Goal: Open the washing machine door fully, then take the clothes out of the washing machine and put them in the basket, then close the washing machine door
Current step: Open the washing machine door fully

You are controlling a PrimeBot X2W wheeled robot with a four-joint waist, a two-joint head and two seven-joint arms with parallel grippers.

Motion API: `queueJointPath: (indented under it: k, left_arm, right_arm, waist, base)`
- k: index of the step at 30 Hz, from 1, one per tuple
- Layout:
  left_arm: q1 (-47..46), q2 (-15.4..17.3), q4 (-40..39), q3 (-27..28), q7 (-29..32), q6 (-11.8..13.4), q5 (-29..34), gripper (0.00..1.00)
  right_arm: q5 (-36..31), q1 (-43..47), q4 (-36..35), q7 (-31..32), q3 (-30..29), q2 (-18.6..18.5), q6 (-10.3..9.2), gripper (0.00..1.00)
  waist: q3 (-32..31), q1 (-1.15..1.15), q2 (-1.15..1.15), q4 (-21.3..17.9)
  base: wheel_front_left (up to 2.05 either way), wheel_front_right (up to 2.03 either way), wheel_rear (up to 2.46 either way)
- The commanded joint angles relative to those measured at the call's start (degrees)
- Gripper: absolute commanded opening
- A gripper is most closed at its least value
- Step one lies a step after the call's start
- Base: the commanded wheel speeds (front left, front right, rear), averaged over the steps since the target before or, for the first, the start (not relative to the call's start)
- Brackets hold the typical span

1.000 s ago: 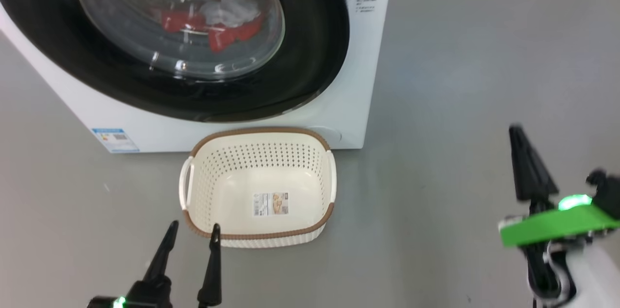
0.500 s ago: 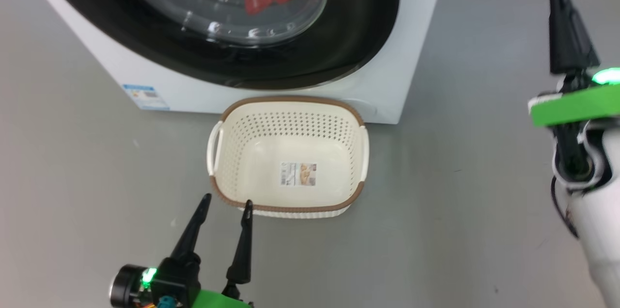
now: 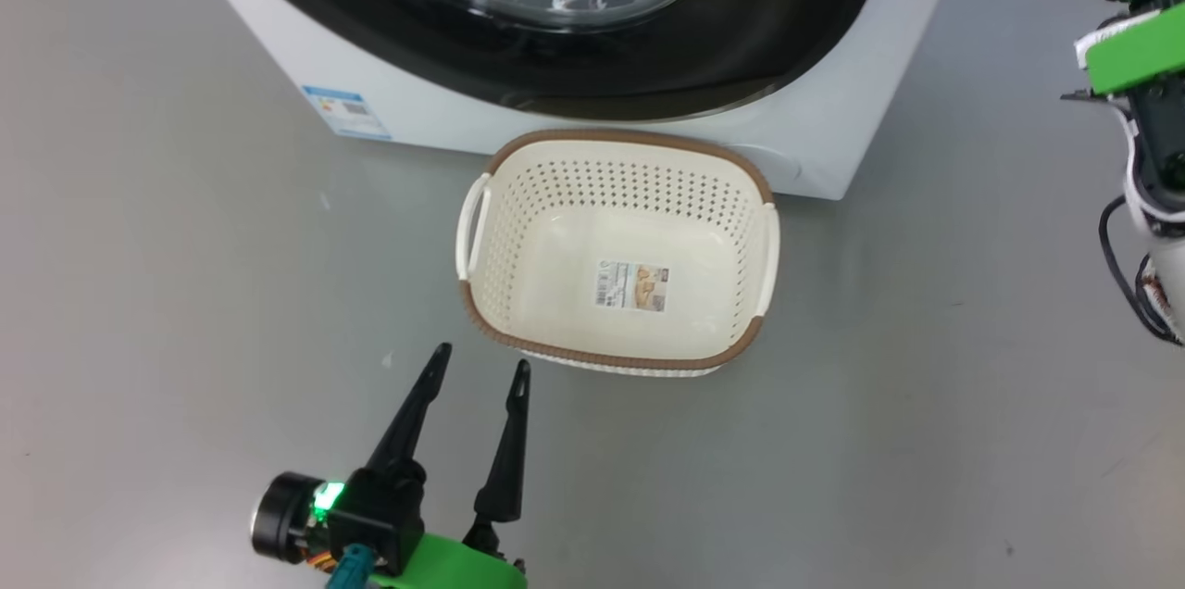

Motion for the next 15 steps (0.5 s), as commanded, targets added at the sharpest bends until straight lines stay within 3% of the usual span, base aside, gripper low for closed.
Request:
queueJointPath:
  k: [1, 15]
  left_arm:
    - [-1.4, 0.3, -1.2, 1.2, -0.7, 0.5, -0.6, 1.0]
    - [-3.4, 0.3, -1.1, -1.8, -0.7, 1.2, -2.3, 1.0]
  right_arm:
    - [3.2, -1.5, -1.1, 2.2, 1.0, -0.5, 0.03, 0.0]
    - [23.3, -8.5, 2.7, 23.7, 0.8, -4.5, 0.03, 0.0]
  waist:
    - [1.4, 0.0, 0.0, 1.4]
    - [4.7, 0.0, 0.0, 3.9]
  base:
    - [0.0, 0.0, 0.0]
    - [0.0, 0.0, 0.0]
